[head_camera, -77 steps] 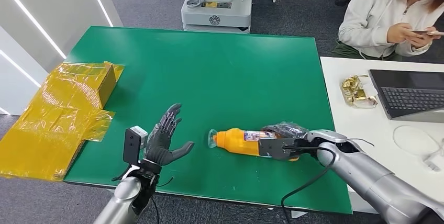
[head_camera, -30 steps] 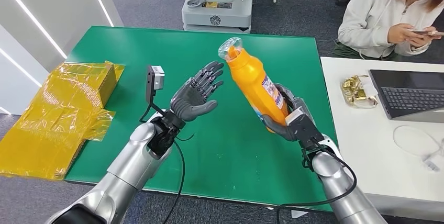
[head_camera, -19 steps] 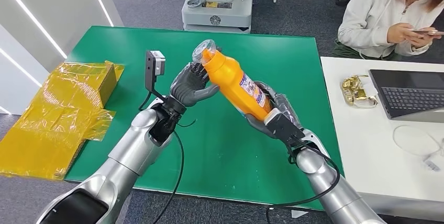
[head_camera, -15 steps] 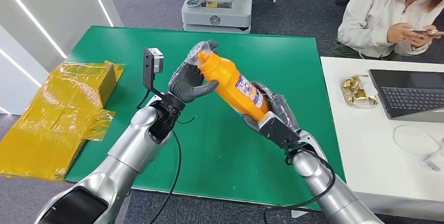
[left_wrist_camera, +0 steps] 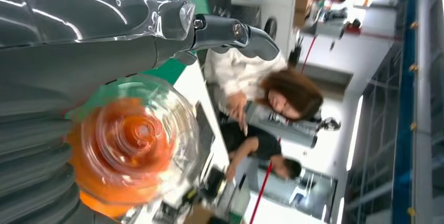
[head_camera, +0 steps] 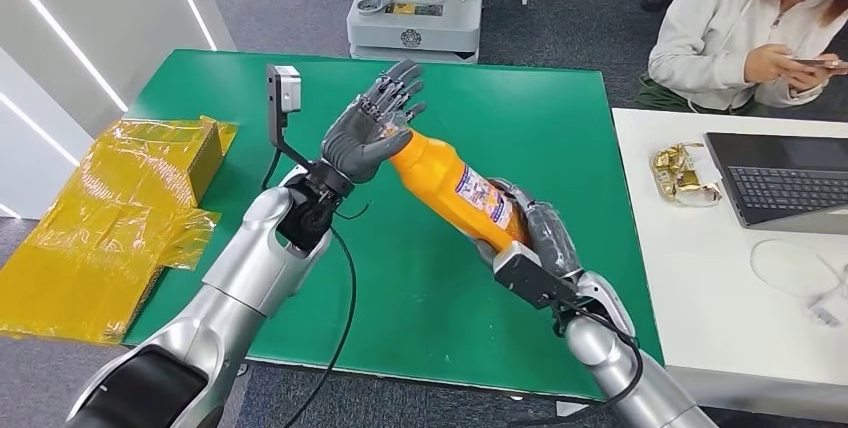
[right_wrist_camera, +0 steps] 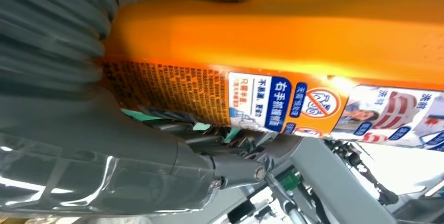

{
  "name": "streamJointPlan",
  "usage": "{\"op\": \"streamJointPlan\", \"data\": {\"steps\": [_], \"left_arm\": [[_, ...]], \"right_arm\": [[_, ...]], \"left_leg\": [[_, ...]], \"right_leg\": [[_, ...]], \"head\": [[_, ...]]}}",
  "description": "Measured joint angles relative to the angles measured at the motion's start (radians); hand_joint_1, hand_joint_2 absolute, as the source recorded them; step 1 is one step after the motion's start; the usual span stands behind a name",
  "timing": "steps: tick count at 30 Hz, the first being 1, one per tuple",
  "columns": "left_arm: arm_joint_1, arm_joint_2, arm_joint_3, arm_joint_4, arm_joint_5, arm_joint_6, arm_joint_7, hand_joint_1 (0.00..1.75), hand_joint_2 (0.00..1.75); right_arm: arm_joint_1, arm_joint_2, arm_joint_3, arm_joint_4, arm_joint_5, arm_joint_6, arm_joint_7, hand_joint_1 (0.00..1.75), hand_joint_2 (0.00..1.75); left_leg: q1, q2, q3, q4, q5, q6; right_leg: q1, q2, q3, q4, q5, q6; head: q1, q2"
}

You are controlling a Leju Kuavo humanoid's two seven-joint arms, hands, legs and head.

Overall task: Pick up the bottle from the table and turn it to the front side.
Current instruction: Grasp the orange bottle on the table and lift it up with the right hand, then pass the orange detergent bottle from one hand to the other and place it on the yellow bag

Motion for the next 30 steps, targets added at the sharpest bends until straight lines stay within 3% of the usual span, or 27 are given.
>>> {"op": "streamJointPlan", "data": {"steps": [9,15,20,30], "left_arm": [[0.026,-0.019,-0.001,-0.031,0.074,-0.028,0.034,0.0,1.75],[0.038,-0.041,-0.003,-0.07,0.082,0.026,0.028,0.0,1.75],[0.039,-0.062,-0.007,-0.09,0.041,0.103,-0.014,0.0,1.75],[0.035,-0.097,-0.018,-0.111,0.012,0.141,-0.038,0.0,1.75]], "right_arm": [[0.045,-0.002,-0.04,-0.014,0.055,-0.125,-0.032,1.75,1.75],[0.052,0.008,-0.073,-0.038,0.009,-0.177,-0.081,1.75,1.75],[0.046,0.054,-0.079,-0.072,-0.005,-0.175,-0.07,1.75,1.75],[-0.007,0.132,-0.079,-0.05,-0.013,-0.132,-0.068,1.75,1.75]], "left_leg": [[0.0,0.0,0.0,0.0,0.0,0.0],[0.0,0.0,0.0,0.0,0.0,0.0],[0.0,0.0,0.0,0.0,0.0,0.0],[0.0,0.0,0.0,0.0,0.0,0.0]], "right_leg": [[0.0,0.0,0.0,0.0,0.0,0.0],[0.0,0.0,0.0,0.0,0.0,0.0],[0.0,0.0,0.0,0.0,0.0,0.0],[0.0,0.0,0.0,0.0,0.0,0.0]], "head": [[0.0,0.0],[0.0,0.0],[0.0,0.0],[0.0,0.0]]}}
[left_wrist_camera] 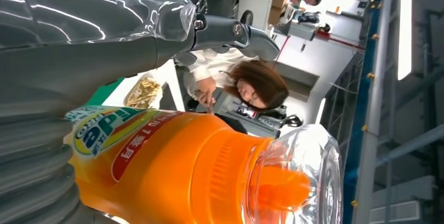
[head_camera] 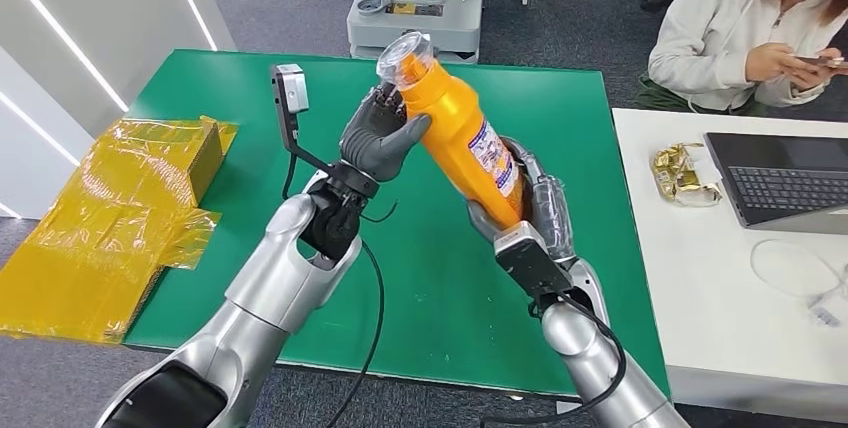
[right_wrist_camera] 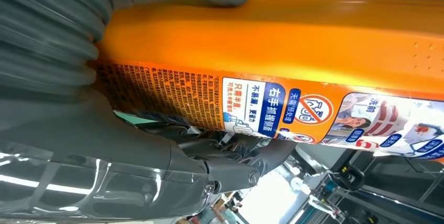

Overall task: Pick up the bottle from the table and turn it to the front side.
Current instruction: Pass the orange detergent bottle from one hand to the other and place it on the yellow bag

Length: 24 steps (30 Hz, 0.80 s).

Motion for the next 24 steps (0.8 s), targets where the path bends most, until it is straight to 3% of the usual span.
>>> {"op": "streamJointPlan", "data": {"steps": [18,22,24], "left_arm": [[-0.002,-0.015,-0.002,0.0,0.001,-0.019,-0.002,0.0,1.75],[-0.001,-0.015,-0.002,0.0,0.006,-0.02,-0.002,1.75,1.75],[-0.001,-0.015,-0.001,0.0,0.012,-0.022,-0.002,1.75,1.75]], "right_arm": [[-0.083,0.07,0.005,0.121,0.044,0.007,0.01,1.75,1.75],[-0.113,0.081,0.005,0.169,0.053,-0.001,-0.002,1.75,1.75],[-0.122,0.086,0.005,0.187,0.053,-0.007,-0.01,1.75,1.75]], "left_leg": [[0.0,0.0,0.0,0.0,0.0,0.0],[0.0,0.0,0.0,0.0,0.0,0.0],[0.0,0.0,0.0,0.0,0.0,0.0]], "right_leg": [[0.0,0.0,0.0,0.0,0.0,0.0],[0.0,0.0,0.0,0.0,0.0,0.0],[0.0,0.0,0.0,0.0,0.0,0.0]], "head": [[0.0,0.0],[0.0,0.0],[0.0,0.0]]}}
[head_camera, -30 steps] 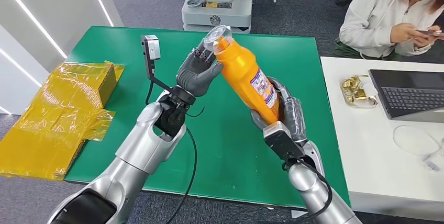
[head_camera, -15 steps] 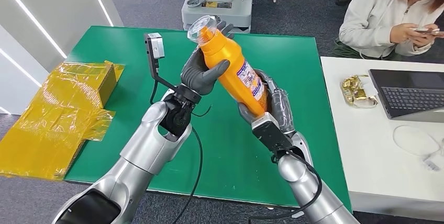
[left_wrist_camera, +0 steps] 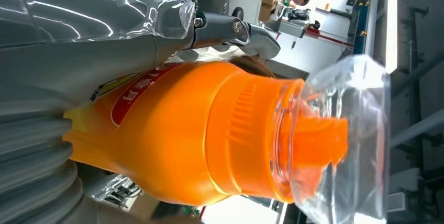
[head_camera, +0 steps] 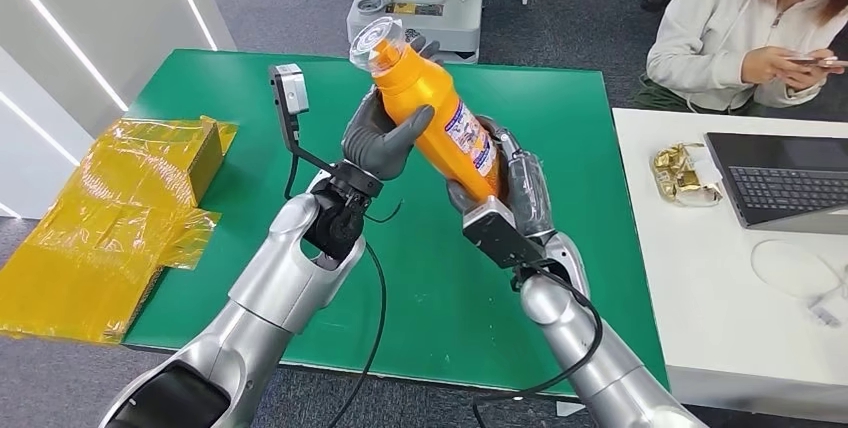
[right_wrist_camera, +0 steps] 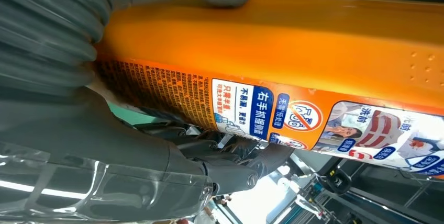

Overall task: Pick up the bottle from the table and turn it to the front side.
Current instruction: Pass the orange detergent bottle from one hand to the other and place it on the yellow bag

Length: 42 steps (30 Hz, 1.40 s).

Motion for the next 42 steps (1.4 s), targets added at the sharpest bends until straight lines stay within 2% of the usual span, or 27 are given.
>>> {"op": "streamJointPlan", "data": {"steps": [17,18,21,22,29,32,36,42], "left_arm": [[0.009,-0.001,0.008,0.002,0.032,-0.013,0.007,1.75,1.75],[0.009,-0.001,0.008,0.004,0.031,-0.015,0.004,1.75,1.75],[0.009,-0.001,0.008,0.017,0.02,-0.023,-0.009,1.75,1.75],[0.007,-0.001,0.008,0.024,0.011,-0.024,-0.018,1.75,1.75],[-0.015,0.008,0.008,0.089,-0.115,0.006,-0.096,1.75,1.75],[-0.023,0.019,0.009,0.105,-0.211,0.067,-0.134,1.75,1.75],[-0.052,0.059,0.027,0.14,-0.384,0.178,-0.203,1.75,1.75],[-0.092,0.116,0.073,0.186,-0.549,0.263,-0.252,1.75,1.75]], "right_arm": [[-0.003,0.011,-0.016,0.03,0.017,-0.032,-0.005,1.74,1.75],[0.0,0.012,-0.02,0.028,0.017,-0.03,-0.005,1.65,1.75],[0.012,0.012,-0.031,0.016,0.016,-0.018,-0.005,0.36,1.75],[0.018,0.012,-0.035,0.01,0.015,-0.01,-0.004,0.01,1.75],[0.07,0.01,-0.076,-0.052,-0.023,0.049,-0.009,0.0,1.75],[0.089,0.005,-0.088,-0.076,-0.063,0.079,-0.026,0.0,1.75],[0.131,-0.017,-0.094,-0.129,-0.134,0.125,-0.05,0.0,1.75],[0.175,-0.062,-0.081,-0.218,-0.221,0.142,-0.065,0.0,1.75]], "left_leg": [[0.0,0.0,0.0,0.0,0.0,0.0],[0.0,0.0,0.0,0.0,0.0,0.0],[0.0,0.0,0.0,0.0,0.0,0.0],[0.0,0.0,0.0,0.0,0.0,0.0],[0.0,0.001,0.0,0.0,0.0,0.0],[0.0,0.001,0.0,0.0,0.0,0.0],[0.0,0.001,0.0,0.0,0.0,0.0],[0.0,0.001,0.0,0.0,0.0,0.0]], "right_leg": [[0.0,0.0,0.0,0.0,0.0,0.0],[0.0,0.0,0.0,0.0,0.0,0.0],[0.0,0.0,0.0,0.0,0.0,0.0],[0.0,0.0,0.0,0.0,0.0,0.0],[0.0,0.001,0.0,0.0,0.0,0.0],[0.0,0.001,0.0,0.0,0.0,0.0],[0.0,0.002,-0.001,0.0,0.0,0.0],[0.0,0.002,-0.001,0.0,0.0,0.0]], "head": [[0.0,0.0],[0.0,0.0],[0.0,0.0],[0.0,0.0],[0.0,0.0],[0.0,0.0],[0.0,0.0],[0.0,0.0]]}}
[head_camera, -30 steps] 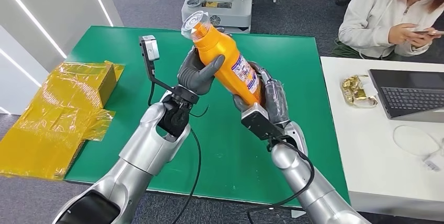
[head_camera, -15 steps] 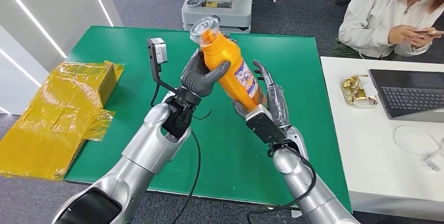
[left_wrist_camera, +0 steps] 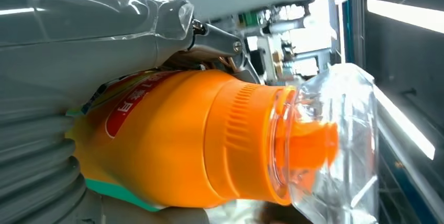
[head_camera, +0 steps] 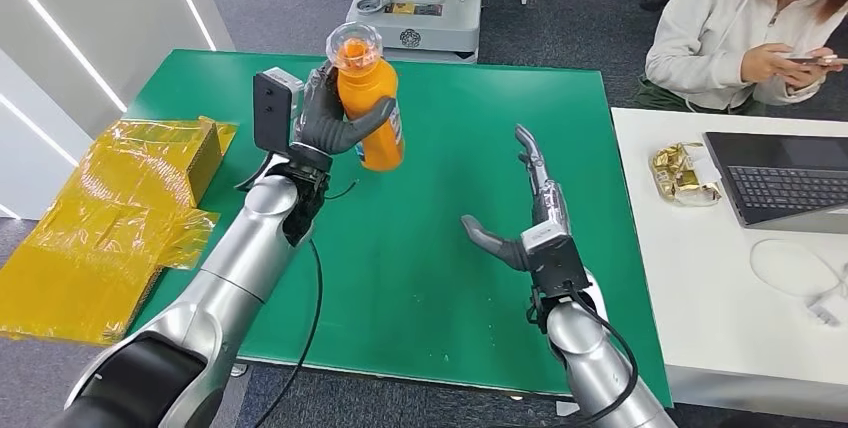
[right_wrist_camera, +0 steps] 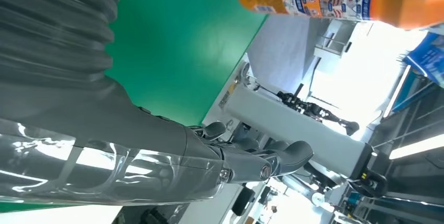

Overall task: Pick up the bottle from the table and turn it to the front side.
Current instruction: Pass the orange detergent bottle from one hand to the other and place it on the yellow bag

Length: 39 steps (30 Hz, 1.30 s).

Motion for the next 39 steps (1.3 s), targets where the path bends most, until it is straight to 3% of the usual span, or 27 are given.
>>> {"op": "streamJointPlan", "data": {"steps": [2,6,10,12,19,27,34,39], "left_arm": [[-0.008,0.015,0.004,0.006,-0.092,0.06,-0.023,1.75,1.75],[-0.049,0.059,-0.009,0.026,-0.417,0.269,-0.029,1.75,1.75],[-0.12,0.108,-0.065,0.08,-0.847,0.48,0.083,1.75,1.75],[-0.153,0.132,-0.101,0.112,-1.01,0.522,0.145,1.75,1.75],[-0.198,0.19,-0.17,0.181,-1.245,0.544,0.253,1.75,1.75],[-0.182,0.251,-0.192,0.218,-1.4,0.544,0.31,1.75,1.75],[-0.1,0.313,-0.191,0.222,-1.497,0.534,0.363,1.75,1.75],[0.067,0.397,-0.137,0.185,-1.585,0.519,0.426,1.75,1.75]], "right_arm": [[0.015,-0.015,0.011,-0.03,-0.018,-0.005,-0.007,0.0,1.75],[0.049,-0.046,0.036,-0.107,-0.037,-0.023,-0.014,0.0,1.75],[0.059,-0.071,0.057,-0.176,-0.044,-0.036,-0.004,0.0,1.75],[0.059,-0.081,0.062,-0.201,-0.046,-0.038,0.002,0.0,1.75],[0.063,-0.1,0.069,-0.249,-0.047,-0.043,0.005,0.0,1.75],[0.105,-0.13,0.053,-0.298,-0.03,-0.066,0.002,0.0,1.75],[0.154,-0.155,0.016,-0.328,-0.006,-0.069,-0.008,0.0,1.75],[0.216,-0.16,-0.042,-0.348,0.039,-0.057,-0.009,0.0,1.75]], "left_leg": [[0.0,0.0,0.0,0.0,0.0,0.0],[0.0,0.0,0.0,0.0,0.0,0.0],[0.0,0.0,0.0,0.0,0.0,0.0],[0.0,0.001,0.0,0.0,0.0,0.0],[0.0,0.002,0.0,0.0,0.0,0.0],[0.0,0.002,0.0,0.0,0.0,0.0],[0.0,0.004,0.001,-0.001,0.0,0.0],[0.0,0.007,0.002,-0.001,-0.001,-0.002]], "right_leg": [[0.0,0.0,0.0,0.0,0.0,0.0],[0.0,0.0,0.0,0.0,0.0,0.0],[0.0,0.0,0.0,0.0,0.0,0.0],[0.0,0.001,0.0,0.0,0.0,0.0],[0.0,0.002,0.0,0.0,0.0,0.0],[0.0,0.002,-0.001,0.0,0.0,0.0],[0.0,0.004,0.0,0.0,0.0,0.0],[0.0,0.008,-0.001,0.0,-0.001,-0.001]], "head": [[0.0,0.0],[0.0,0.0],[0.0,0.0],[0.0,0.0],[0.0,0.0],[0.0,0.0],[0.0,0.0],[0.0,0.0]]}}
